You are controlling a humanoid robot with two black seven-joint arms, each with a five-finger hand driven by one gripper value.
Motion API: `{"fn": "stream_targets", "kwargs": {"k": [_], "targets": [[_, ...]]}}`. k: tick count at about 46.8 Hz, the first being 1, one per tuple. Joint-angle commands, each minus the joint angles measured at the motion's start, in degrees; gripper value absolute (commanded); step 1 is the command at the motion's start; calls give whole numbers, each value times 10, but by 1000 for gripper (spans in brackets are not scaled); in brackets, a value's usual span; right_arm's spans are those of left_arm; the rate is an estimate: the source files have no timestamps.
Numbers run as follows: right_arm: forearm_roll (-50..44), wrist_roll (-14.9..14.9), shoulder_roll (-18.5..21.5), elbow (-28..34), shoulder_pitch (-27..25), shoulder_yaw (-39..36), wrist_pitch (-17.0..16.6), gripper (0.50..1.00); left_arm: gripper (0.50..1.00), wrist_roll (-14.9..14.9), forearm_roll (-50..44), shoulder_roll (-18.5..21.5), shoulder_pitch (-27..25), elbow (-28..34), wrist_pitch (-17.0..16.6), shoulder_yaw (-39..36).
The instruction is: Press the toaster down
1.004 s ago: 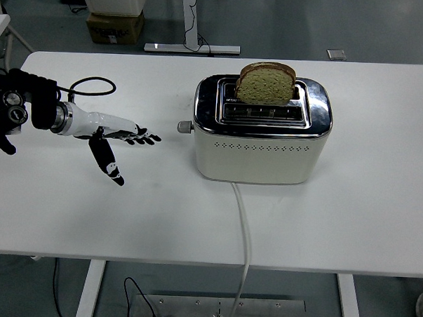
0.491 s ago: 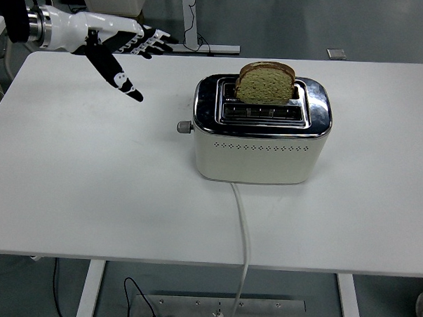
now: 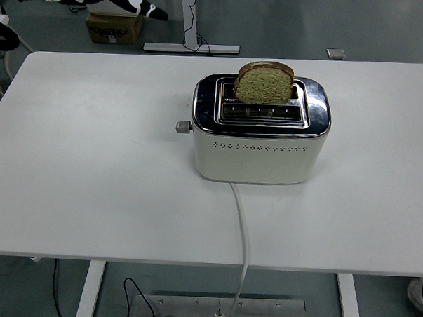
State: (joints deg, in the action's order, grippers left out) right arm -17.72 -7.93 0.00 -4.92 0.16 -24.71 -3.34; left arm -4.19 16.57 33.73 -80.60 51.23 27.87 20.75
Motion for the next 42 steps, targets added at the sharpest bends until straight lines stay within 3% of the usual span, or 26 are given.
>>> {"fn": "stream_targets", "kwargs": {"k": [1,9,19,26,35,42], "targets": [[1,0,0,0,0,1,0,1000,1000,17,-54,-8,4,-23,-9,2],[1,-1,0,0,0,-1,0,998,1000,44,-139,-30,17,-70,-38,4],[1,-1,0,0,0,-1,0,998,1000,46,-217,-48,60,-112,-55,36],[1,-1,0,0,0,-2,0,998,1000,51,-225,-60,107,-144,-59,74],[-1,-1,0,0,1,-1,0,998,1000,110,-226,-61,173,-155,-77,124],[-1,-1,0,0,1,-1,0,1000,1000,113,-227,-61,207,-155,-94,132]]}}
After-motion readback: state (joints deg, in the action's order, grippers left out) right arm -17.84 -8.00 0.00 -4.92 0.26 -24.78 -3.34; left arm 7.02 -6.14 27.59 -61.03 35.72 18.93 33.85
